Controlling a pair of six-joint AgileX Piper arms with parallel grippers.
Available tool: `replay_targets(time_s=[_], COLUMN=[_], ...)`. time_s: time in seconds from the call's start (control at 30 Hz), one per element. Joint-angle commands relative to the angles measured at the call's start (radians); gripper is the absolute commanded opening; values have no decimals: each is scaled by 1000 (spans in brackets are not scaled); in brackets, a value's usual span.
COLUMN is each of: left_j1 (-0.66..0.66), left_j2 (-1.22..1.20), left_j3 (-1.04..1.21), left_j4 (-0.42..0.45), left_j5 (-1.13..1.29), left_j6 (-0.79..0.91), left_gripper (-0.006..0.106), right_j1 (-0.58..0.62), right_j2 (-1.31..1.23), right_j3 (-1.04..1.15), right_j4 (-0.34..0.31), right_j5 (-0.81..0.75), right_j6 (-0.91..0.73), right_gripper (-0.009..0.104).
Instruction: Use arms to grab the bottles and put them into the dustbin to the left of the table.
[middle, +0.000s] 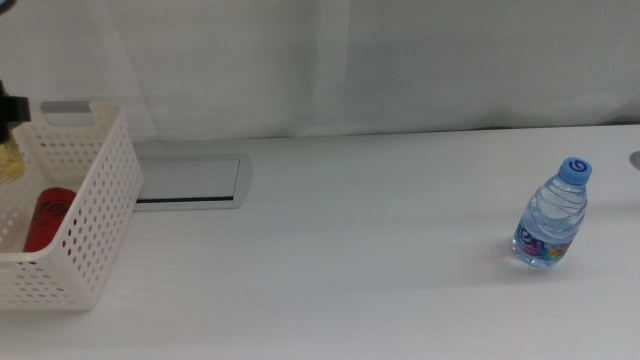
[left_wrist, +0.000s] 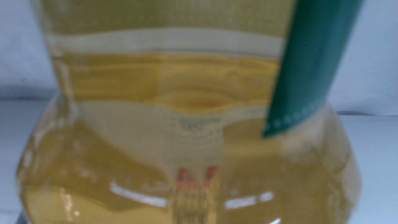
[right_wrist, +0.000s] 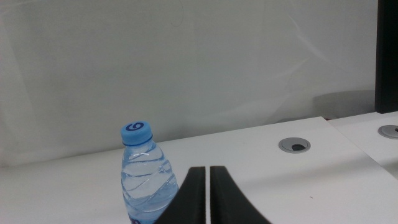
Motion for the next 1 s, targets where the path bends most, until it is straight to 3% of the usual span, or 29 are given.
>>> replay_targets(time_s=[0.0,0.47,0.87,0.97], left_j1=[26,44,44,44], left_j2=[24,369,394,394], left_j3=[-26,-34,-34,-34], left_j4=[-12,-15,-15,-15], left_j5=[-28,12,-32,-47], left_j6=[1,-53,-59,-59], left_gripper=[-3,-3,-3,3], right_j1=[1,1,1,1], right_j2=[-23,-23,-23,-23], right_j3=[6,6,6,6], right_j4=[-3,-3,-3,-3], right_j5=[-5,-5,-5,-5], right_j6=[-7,-7,-7,-7], right_gripper=[-3,-3,-3,-3])
